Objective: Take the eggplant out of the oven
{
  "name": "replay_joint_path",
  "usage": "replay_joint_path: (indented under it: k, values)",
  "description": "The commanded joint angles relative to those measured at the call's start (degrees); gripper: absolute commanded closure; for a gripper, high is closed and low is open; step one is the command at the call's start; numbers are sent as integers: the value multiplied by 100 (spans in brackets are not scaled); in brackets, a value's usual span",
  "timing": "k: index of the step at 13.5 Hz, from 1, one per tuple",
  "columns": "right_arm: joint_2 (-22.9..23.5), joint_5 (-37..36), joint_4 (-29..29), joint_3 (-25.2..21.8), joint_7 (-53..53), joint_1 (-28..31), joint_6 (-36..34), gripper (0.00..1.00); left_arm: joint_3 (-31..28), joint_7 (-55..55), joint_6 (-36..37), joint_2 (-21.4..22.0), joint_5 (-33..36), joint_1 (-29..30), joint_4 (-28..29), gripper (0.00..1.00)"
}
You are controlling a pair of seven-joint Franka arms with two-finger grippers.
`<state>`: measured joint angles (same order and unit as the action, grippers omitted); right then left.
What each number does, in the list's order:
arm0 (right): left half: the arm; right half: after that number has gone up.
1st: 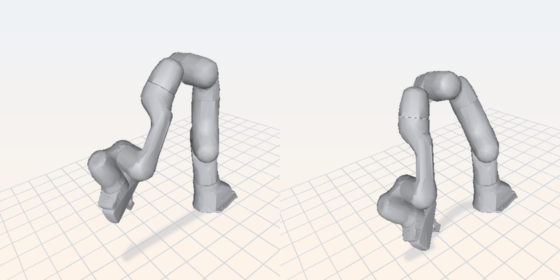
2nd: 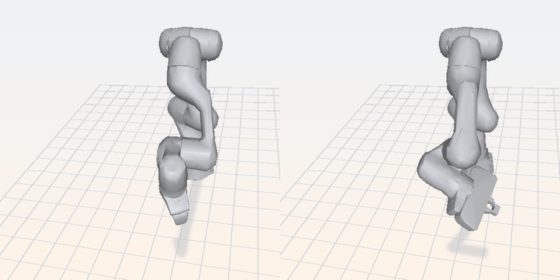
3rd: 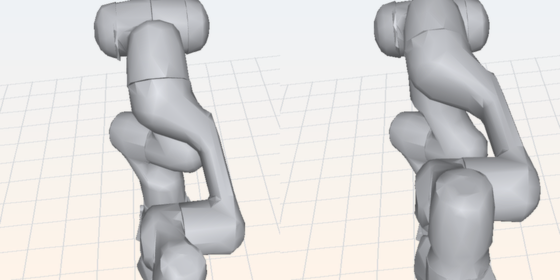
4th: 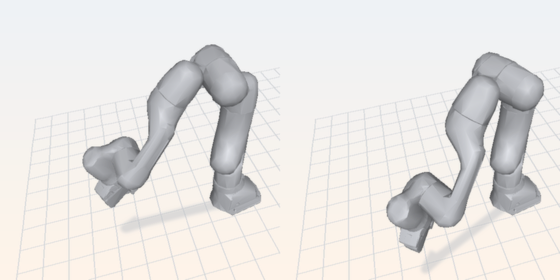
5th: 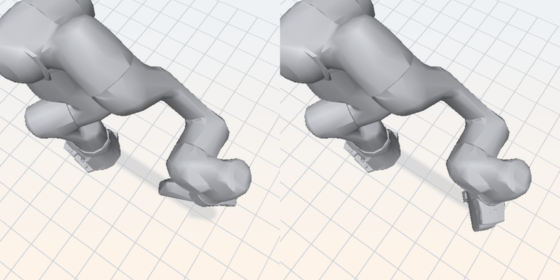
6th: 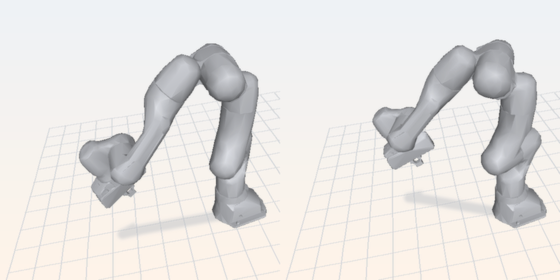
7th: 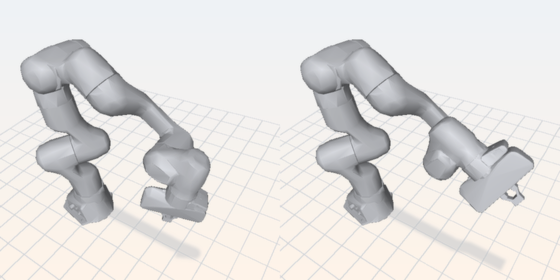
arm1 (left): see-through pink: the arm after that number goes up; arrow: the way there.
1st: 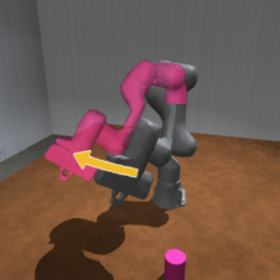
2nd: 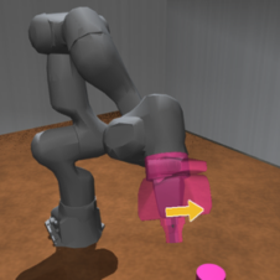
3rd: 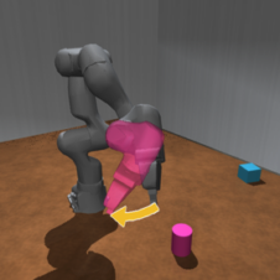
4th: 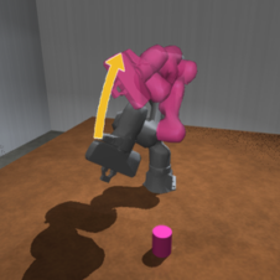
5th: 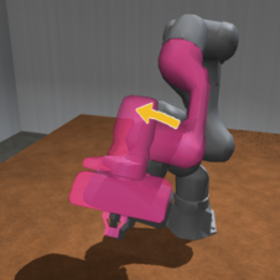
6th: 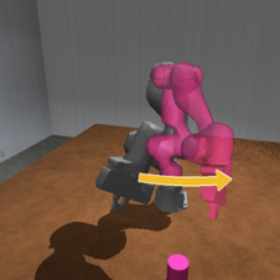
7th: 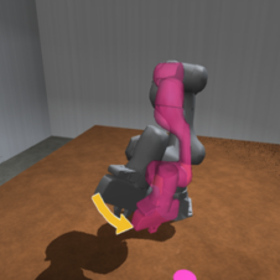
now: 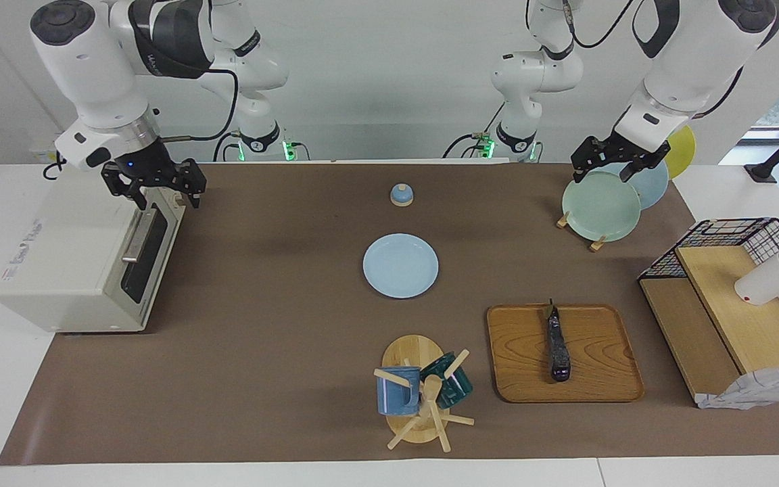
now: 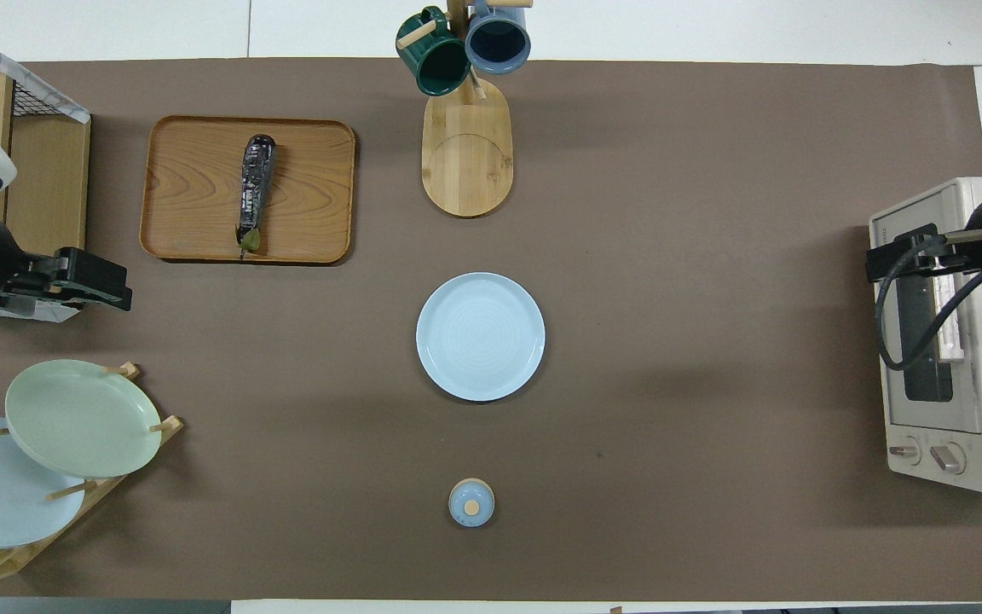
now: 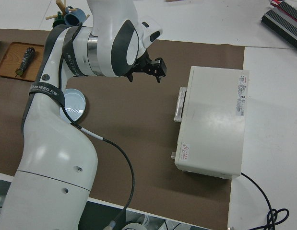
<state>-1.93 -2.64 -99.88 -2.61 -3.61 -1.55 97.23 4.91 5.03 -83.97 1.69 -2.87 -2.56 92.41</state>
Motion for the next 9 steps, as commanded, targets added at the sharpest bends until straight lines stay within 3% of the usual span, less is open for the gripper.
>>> replay_joint_path:
  k: [1,9]
  values:
    - [-79,159,-93,6,-86,164,-19,0,106,41,92,33,103,106,109,0]
    - [-106,159,-84,24,-96,137,42,0,115,15,-49,42,103,62,154,0]
